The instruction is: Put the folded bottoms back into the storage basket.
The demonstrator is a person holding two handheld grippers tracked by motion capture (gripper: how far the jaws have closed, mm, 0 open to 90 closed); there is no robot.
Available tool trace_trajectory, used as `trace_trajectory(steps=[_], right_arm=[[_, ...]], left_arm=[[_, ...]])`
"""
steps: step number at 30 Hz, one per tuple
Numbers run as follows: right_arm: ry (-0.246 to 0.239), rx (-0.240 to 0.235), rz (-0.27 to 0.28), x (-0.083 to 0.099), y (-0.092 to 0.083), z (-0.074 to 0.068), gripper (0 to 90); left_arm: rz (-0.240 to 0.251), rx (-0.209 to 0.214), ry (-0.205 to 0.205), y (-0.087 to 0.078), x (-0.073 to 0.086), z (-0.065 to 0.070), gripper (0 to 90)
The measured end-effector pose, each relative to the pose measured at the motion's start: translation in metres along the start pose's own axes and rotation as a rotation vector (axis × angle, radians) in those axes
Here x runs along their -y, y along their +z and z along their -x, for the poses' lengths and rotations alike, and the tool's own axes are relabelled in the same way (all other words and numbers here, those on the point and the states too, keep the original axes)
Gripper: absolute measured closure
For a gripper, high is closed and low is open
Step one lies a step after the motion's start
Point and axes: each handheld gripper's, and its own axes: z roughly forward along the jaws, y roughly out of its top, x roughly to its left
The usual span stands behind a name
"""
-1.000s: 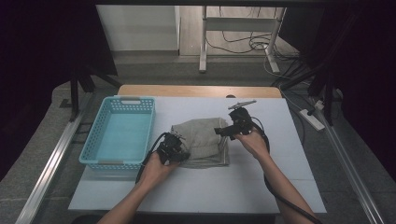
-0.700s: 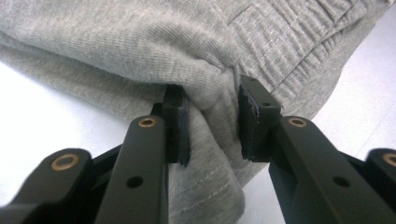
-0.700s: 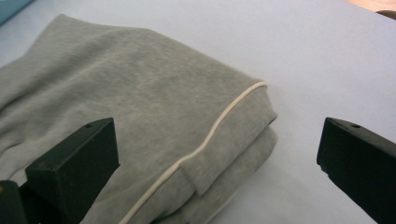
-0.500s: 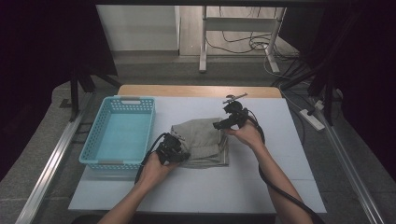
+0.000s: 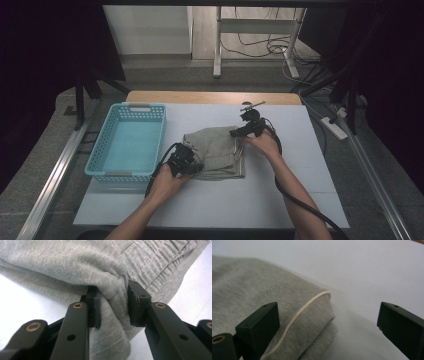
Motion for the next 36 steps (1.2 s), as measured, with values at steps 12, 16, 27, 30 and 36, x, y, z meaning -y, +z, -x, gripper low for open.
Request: trace_trajectory(steps=[12,16,27,30,36], right_arm=[[-0.027,-0.075,-0.052,0.013,0.010,-0.006,24.4],[-0.011,-0.103,-0.062,0.013,0.005,-0.013,47.6],[-0.033,-0.090,-0.079,0.007,-0.006,-0.021,72.1],[-0.069,-0.067,-0.066,0.004,-0.011,-0.026,72.1],[-0.083,-0.083,-0.031,0.001,-0.029,-0.028,72.1]], left_arm=[[-0.004,-0.004,-0.043,0.001,-0.001,0.001,62.9],[-0.016,-0.006,-0.069,0.001,-0.002,0.002,64.0],[-0.030,0.002,-0.102,-0.002,-0.007,0.001,70.0],[-0.019,-0.002,-0.110,-0.006,-0.010,0.002,70.9],[0.026,0.001,-0.094,-0.019,-0.015,0.005,71.7]])
